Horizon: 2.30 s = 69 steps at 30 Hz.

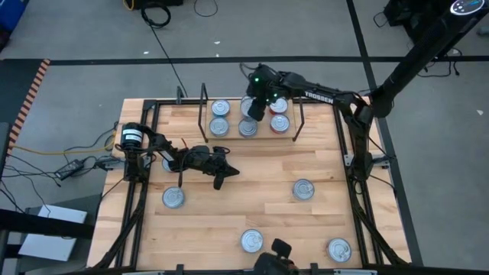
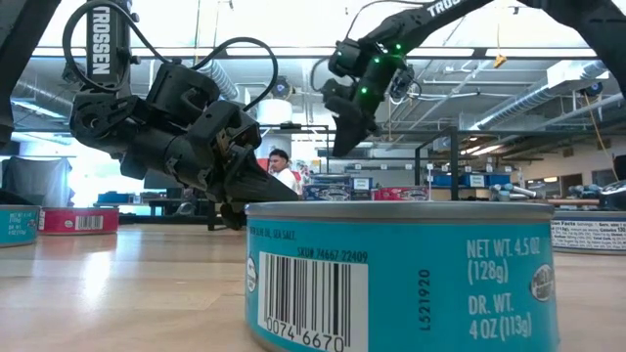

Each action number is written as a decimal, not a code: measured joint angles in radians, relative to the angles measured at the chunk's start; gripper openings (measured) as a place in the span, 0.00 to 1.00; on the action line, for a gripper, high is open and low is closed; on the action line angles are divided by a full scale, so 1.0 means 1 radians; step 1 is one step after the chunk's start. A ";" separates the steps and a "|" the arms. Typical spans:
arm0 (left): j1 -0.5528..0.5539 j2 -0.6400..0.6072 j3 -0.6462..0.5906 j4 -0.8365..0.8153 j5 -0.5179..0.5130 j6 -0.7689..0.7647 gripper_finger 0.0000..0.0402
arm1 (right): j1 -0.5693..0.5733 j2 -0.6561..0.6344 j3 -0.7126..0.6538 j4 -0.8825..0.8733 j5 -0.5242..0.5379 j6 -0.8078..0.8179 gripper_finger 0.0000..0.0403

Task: Stack canned seafood by type on shelf
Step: Put the center blue tuna can on the shelf aligned with the other tuna can, then stack the middle top blue tuna can on the top of the other blue tuna can on the shelf

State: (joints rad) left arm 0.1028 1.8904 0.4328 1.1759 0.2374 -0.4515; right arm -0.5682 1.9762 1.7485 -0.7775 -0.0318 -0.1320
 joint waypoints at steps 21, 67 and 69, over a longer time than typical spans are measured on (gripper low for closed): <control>0.000 0.000 0.000 0.000 0.000 -0.003 0.01 | 0.045 -0.007 -0.008 -0.116 -0.199 0.026 0.33; 0.000 0.000 0.000 0.000 0.000 -0.004 0.01 | 0.529 -0.006 -0.375 0.175 0.058 -0.157 0.34; 0.000 0.000 0.000 0.000 0.000 -0.005 0.01 | 0.530 -0.006 -0.402 0.203 0.040 -0.133 0.31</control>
State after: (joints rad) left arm 0.1024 1.8904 0.4328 1.1755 0.2371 -0.4564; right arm -0.0384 1.9701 1.3467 -0.5740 0.0083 -0.2650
